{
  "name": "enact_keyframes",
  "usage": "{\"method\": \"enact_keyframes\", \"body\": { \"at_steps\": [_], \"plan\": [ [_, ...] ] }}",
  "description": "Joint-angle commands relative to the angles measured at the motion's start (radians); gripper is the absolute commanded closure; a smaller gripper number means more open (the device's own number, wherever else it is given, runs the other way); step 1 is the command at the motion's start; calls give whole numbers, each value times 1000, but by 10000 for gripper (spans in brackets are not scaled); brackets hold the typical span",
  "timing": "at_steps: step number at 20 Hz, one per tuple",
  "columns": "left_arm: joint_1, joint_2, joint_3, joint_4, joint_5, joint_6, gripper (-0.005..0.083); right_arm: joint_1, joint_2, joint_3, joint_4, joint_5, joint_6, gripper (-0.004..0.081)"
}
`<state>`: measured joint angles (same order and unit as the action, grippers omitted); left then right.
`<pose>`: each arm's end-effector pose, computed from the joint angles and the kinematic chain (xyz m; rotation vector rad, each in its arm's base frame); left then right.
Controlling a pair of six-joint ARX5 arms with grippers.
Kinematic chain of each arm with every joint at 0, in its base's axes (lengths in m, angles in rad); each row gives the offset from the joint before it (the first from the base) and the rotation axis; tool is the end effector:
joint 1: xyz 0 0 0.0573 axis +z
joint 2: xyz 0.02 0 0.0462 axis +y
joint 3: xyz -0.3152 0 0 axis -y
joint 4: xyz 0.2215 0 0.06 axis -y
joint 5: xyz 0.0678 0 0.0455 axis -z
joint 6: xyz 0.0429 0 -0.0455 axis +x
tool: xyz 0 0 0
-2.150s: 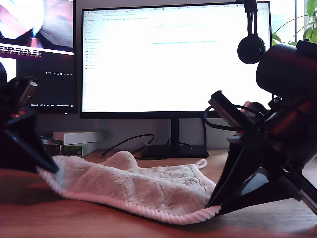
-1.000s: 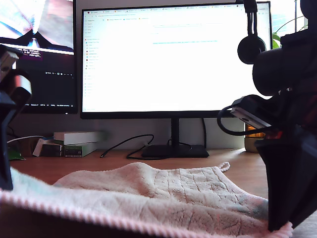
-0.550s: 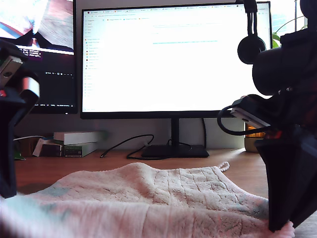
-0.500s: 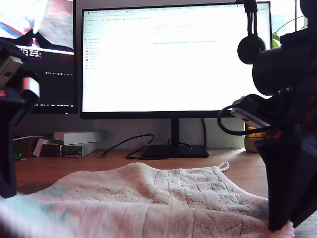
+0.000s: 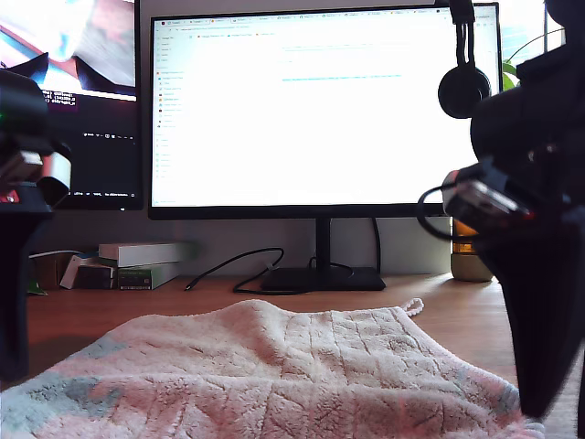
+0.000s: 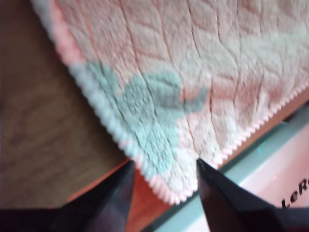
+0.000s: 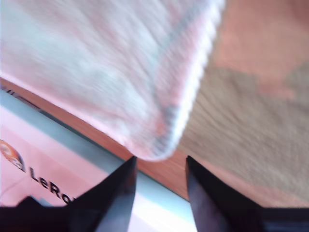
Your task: Fold the tea towel to a neat square and place it to the right
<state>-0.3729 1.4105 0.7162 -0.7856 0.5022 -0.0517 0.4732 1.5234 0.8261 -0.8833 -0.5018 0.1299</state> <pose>0.1674 -0.0877 0.2141 -0.1372 1.5357 -0.6665 0.1796 0.1151 0.2167 0.1161 1.6797 0.6503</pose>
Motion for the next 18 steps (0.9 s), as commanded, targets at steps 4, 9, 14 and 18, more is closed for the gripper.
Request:
{"method": "enact_keyframes", "body": {
  "at_steps": [4, 9, 14, 18],
  "plan": [
    [2, 3, 0, 122, 6, 10, 718, 12, 9, 35, 39, -48, -31, 705],
    [-23, 3, 0, 269, 136, 17, 795, 23, 9, 35, 198, -45, -32, 783],
    [-150, 3, 0, 424, 188, -18, 795, 22, 10, 35, 389, 33, -33, 783],
    [-229, 3, 0, 494, 212, -55, 795, 22, 19, 35, 491, 68, -33, 783]
  ]
}}
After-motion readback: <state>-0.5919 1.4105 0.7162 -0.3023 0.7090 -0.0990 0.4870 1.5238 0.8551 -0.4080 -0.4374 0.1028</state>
